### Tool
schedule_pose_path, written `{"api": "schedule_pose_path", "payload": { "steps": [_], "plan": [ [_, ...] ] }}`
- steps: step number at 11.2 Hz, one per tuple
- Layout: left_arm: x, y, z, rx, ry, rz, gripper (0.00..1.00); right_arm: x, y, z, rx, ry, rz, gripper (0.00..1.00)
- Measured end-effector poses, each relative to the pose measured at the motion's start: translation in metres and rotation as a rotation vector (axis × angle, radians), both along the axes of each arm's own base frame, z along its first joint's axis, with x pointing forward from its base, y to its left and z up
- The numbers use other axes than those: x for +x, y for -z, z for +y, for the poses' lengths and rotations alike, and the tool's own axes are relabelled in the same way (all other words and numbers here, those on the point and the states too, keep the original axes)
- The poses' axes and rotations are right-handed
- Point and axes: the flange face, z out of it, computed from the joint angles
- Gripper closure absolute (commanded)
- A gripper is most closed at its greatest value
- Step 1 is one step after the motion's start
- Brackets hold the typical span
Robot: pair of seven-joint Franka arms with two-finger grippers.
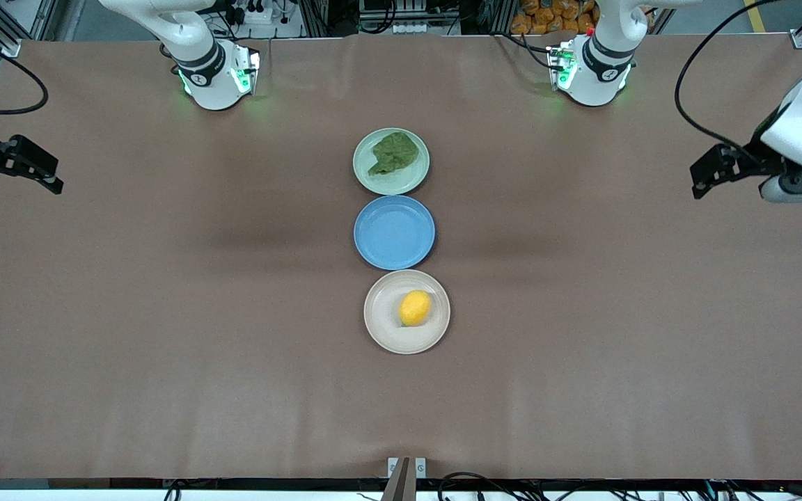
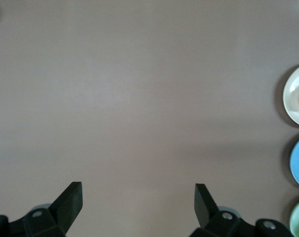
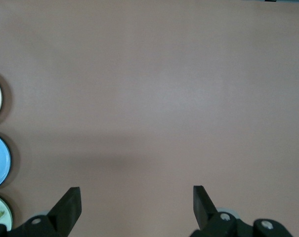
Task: Place lemon and lettuce in plates
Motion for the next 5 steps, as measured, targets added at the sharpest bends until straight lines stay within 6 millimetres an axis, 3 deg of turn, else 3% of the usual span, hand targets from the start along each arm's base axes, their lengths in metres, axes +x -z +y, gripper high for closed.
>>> {"api": "schedule_pose_path", "payload": {
  "steps": [5],
  "plan": [
    [-0.0114,-0.0048,-0.0011,-0.024,-0.002,0.037,0.0,0.0045,-0.0006,-0.0031,-0.012,0.002,0.006,0.0]
  ]
}}
